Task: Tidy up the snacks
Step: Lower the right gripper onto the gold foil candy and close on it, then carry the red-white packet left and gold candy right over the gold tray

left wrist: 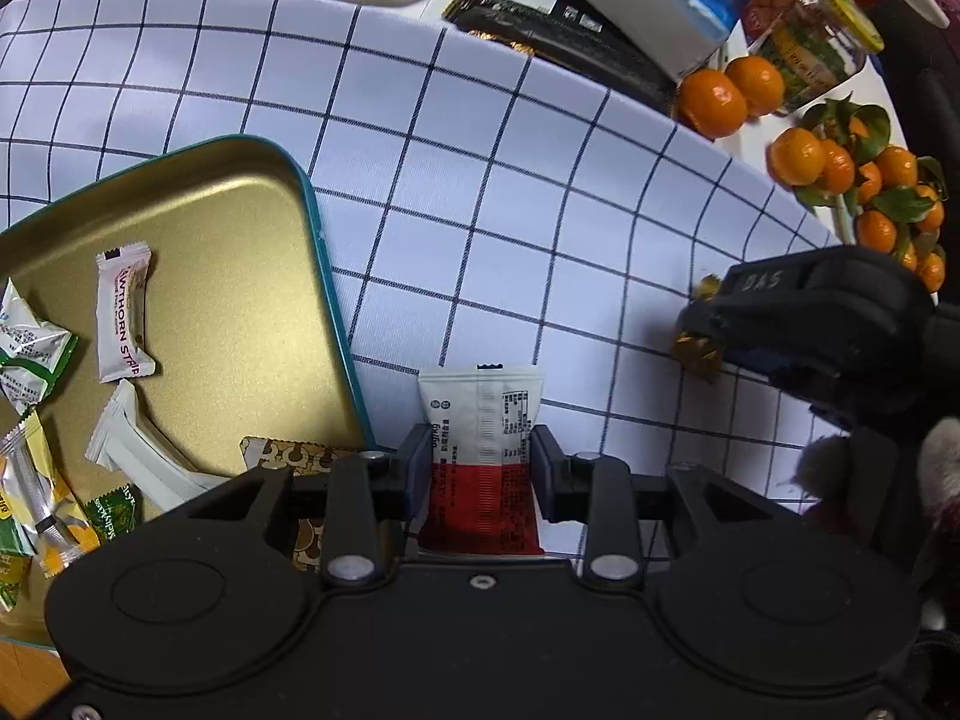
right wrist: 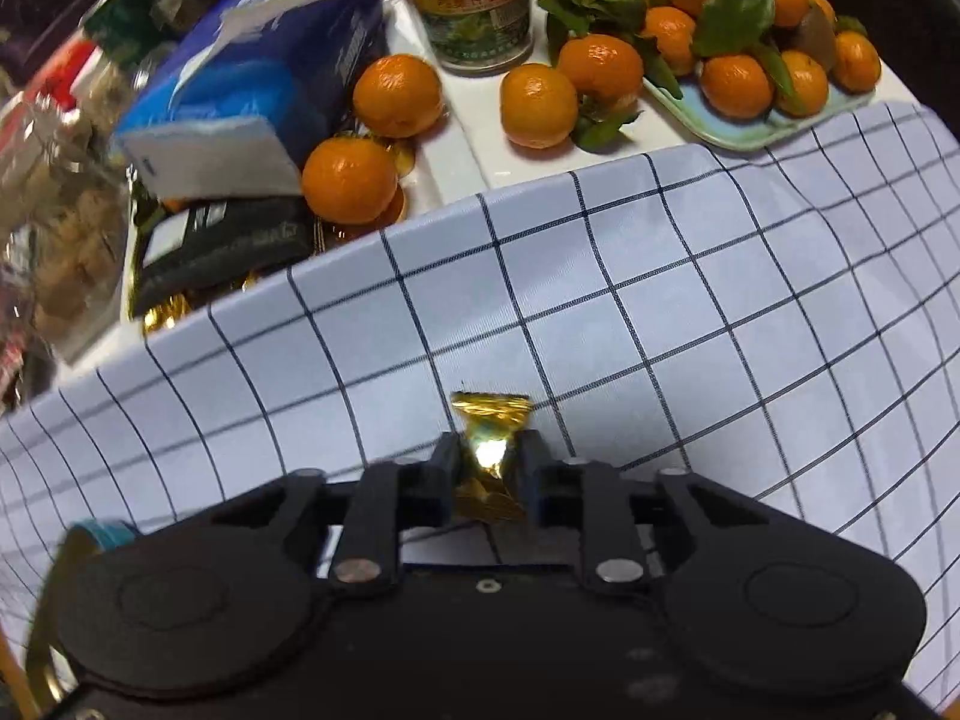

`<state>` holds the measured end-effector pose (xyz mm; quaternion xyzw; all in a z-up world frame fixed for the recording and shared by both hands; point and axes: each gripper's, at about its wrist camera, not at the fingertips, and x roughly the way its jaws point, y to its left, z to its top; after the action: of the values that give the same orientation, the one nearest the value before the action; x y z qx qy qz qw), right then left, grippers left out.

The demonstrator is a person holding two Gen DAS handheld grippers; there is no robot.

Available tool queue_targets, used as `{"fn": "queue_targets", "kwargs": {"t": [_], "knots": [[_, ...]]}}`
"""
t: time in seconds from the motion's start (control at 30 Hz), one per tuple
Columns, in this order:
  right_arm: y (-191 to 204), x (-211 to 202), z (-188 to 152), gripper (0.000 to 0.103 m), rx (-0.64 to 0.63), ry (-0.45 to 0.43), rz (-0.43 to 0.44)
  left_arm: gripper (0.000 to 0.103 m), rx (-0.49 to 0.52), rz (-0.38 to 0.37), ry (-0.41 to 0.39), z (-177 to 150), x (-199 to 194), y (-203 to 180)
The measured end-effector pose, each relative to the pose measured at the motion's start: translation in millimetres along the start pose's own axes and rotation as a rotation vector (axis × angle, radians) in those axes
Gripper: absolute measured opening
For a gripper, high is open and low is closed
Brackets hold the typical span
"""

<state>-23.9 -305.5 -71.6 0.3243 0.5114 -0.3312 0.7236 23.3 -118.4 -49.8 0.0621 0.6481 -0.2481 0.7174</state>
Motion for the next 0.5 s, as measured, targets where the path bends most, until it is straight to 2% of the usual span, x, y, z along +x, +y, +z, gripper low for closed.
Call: {"fn": "queue_targets", "kwargs": {"t": [0.23,0.5], "knots": [[9,-15,-11,0.018,-0.061,0.02,0.018,0.043,0.014,-0.003,-0.035,-3,-17,4],[27,-47,-25,0.018,-0.14,-0.057,0.083,0.043,-0.053,0.047,-0.126,2,-37,37]]}}
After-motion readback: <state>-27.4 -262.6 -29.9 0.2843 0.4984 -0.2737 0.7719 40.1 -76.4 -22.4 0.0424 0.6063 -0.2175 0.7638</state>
